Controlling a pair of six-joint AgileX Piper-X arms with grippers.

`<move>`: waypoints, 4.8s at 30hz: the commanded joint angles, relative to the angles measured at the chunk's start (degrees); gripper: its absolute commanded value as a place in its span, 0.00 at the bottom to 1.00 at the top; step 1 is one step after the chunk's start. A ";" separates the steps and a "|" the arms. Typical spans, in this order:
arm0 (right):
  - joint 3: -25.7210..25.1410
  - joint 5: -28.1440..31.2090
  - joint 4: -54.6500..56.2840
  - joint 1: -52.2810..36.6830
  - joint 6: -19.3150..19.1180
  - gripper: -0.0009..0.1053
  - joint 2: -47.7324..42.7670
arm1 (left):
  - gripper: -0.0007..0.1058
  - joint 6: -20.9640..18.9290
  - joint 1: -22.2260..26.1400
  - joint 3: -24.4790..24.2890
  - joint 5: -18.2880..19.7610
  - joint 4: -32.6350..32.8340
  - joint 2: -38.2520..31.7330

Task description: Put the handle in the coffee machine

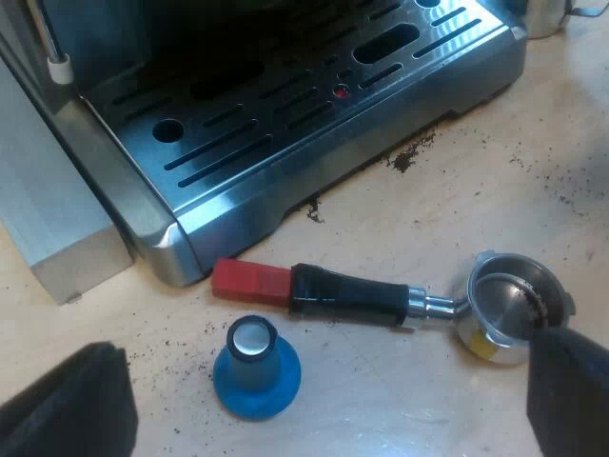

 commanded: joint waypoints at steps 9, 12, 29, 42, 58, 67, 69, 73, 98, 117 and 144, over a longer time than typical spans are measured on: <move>-0.57 -3.04 -5.75 0.04 14.87 0.82 9.88 | 0.80 0.05 -0.32 -0.46 0.32 -0.20 -0.16; -0.57 -3.29 -7.36 0.04 16.13 0.82 12.76 | 0.80 0.05 -0.32 -0.46 0.32 -0.20 -0.16; -0.57 -3.60 -12.73 -3.87 15.32 0.82 21.33 | 0.80 0.05 -0.32 0.53 0.51 -0.14 0.03; -0.57 -6.67 -16.55 -3.87 15.32 0.82 24.80 | 0.80 6.30 -14.03 0.86 5.77 6.93 9.04; -0.57 -4.78 -11.64 -3.87 14.26 0.82 24.80 | 0.80 7.07 -18.49 0.86 11.70 8.40 12.46; -0.57 -3.90 -12.34 -3.87 12.02 0.82 25.23 | 0.80 7.07 -18.49 0.86 11.70 8.40 12.46; -1.05 -4.36 -12.75 -3.87 11.41 0.82 26.23 | 0.80 7.07 -18.49 0.86 11.70 8.40 12.46; -3.19 -6.40 -11.78 -3.87 8.63 0.82 28.00 | 0.80 7.07 -18.49 0.86 11.70 8.40 12.46; -4.77 -4.58 -8.12 -3.91 5.92 0.82 30.90 | 0.80 7.07 -18.49 0.86 11.70 8.72 12.46; -4.77 -4.54 -8.44 -3.91 5.92 0.32 30.90 | 0.80 7.07 -18.49 0.86 11.70 8.72 12.46; -4.77 -1.72 -1.78 -3.91 -9.54 0.01 23.94 | 0.80 9.10 -18.49 0.86 10.75 8.03 12.46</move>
